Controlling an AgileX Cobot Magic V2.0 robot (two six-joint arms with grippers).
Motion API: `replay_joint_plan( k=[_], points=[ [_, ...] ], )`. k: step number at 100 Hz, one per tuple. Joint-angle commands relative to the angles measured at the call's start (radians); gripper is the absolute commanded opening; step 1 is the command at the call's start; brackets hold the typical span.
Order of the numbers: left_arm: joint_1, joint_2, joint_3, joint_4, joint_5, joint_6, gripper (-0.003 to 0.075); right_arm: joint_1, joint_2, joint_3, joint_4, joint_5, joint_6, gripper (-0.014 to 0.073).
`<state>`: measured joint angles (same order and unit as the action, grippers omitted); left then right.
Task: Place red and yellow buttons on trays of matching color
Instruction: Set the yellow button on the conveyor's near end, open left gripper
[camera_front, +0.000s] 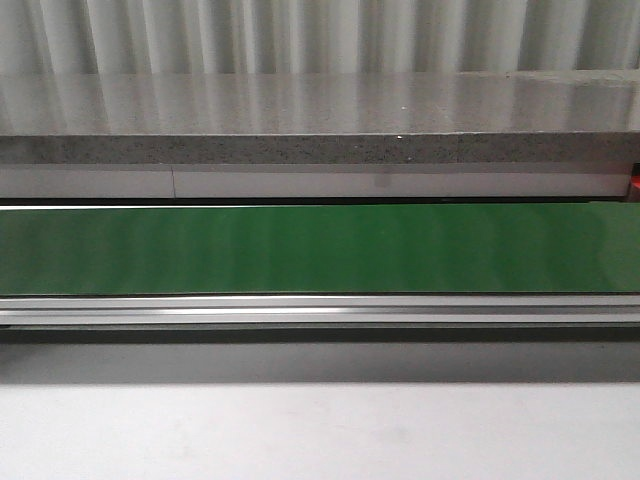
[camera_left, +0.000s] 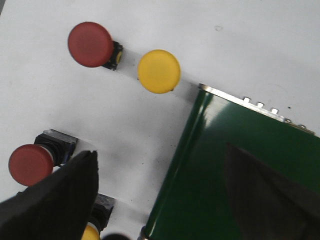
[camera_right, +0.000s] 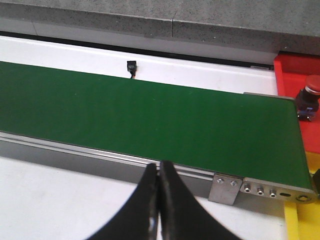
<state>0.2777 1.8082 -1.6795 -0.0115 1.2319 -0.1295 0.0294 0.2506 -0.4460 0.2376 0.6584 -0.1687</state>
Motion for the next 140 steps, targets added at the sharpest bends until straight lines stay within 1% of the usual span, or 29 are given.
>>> replay_joint_plan(
  k=[1,13,26,50,77,122,132,140],
  points=[
    [0.033,-0.013,-0.046,-0.017,-0.035,-0.013,0.0502,0.000,0.008,-0.023,0.013,-0.069,-0.003,-0.0066],
    [0.079,0.029,-0.081,-0.017,-0.050,-0.043,0.0502,0.000,0.008,-0.023,0.013,-0.069,-0.003,-0.0066],
    [0.105,0.071,-0.113,-0.027,-0.048,-0.073,0.0502,0.000,0.008,-0.023,0.013,-0.069,-0.003,-0.0066],
    [0.114,0.137,-0.119,-0.034,-0.121,-0.146,0.0502,0.000,0.008,-0.023,0.013,-0.069,-0.003,-0.0066],
    [0.114,0.200,-0.125,-0.036,-0.158,-0.204,0.0501,0.000,0.008,-0.023,0.013,-0.069,-0.003,-0.0066],
    [0.114,0.277,-0.125,-0.043,-0.241,-0.222,0.0501,0.000,0.008,-0.023,0.013,-0.069,-0.003,-0.0066],
    [0.114,0.277,-0.125,-0.043,-0.248,-0.222,0.0465,0.000,0.008,-0.023,0.013,-0.069,-0.003,-0.0066],
    [0.114,0.277,-0.125,-0.043,-0.248,-0.222,0.0402,0.000,0.008,-0.023,0.013,-0.069,-0.003,-0.0066]
  ],
)
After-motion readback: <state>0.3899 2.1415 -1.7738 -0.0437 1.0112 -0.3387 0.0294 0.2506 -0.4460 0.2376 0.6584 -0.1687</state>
